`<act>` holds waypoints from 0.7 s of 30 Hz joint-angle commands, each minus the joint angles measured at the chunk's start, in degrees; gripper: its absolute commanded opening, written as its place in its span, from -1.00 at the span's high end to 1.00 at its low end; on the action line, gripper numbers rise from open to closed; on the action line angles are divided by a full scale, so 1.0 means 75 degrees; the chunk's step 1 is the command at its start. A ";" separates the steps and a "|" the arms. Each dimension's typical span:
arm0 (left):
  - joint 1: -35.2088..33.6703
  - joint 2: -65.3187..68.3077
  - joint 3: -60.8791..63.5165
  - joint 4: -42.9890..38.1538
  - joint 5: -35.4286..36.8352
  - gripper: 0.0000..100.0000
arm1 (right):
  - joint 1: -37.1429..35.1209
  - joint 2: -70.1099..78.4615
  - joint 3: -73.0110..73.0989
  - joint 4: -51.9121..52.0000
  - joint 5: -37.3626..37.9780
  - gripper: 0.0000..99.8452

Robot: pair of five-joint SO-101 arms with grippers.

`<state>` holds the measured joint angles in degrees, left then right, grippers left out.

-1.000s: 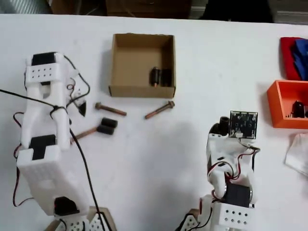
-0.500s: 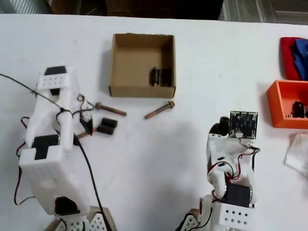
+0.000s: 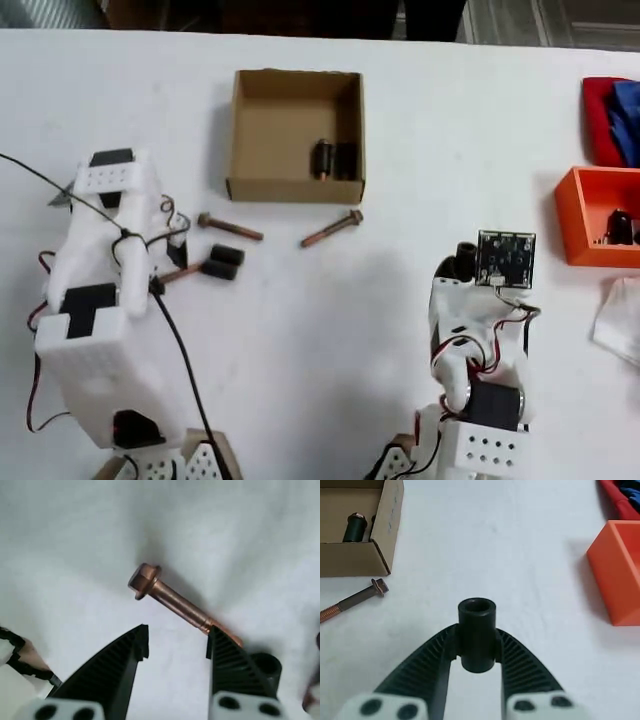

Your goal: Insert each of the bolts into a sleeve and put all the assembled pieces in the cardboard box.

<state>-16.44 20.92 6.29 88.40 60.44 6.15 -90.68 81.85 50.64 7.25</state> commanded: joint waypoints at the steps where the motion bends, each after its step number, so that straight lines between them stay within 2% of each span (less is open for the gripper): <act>1: -0.0141 0.0023 0.0100 -0.0410 0.0258 0.59 | 0.0041 -0.0170 -0.0023 0.0006 -0.0059 0.95; 5: -0.0141 0.0293 -0.0018 -0.0797 0.0375 0.59 | 0.0041 -0.0170 -0.0023 0.0006 -0.0059 0.95; 11: -0.0152 0.0610 -0.1037 -0.0012 0.0375 0.59 | 0.0041 -0.0170 -0.0023 0.0018 -0.0059 0.95; 21: -0.0164 0.0621 -0.2045 -0.0105 0.0375 0.59 | 0.0041 -0.0170 -0.0023 0.0006 -0.0059 0.95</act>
<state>-17.05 26.02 -6.20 87.69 62.90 6.15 -90.77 81.85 50.64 7.25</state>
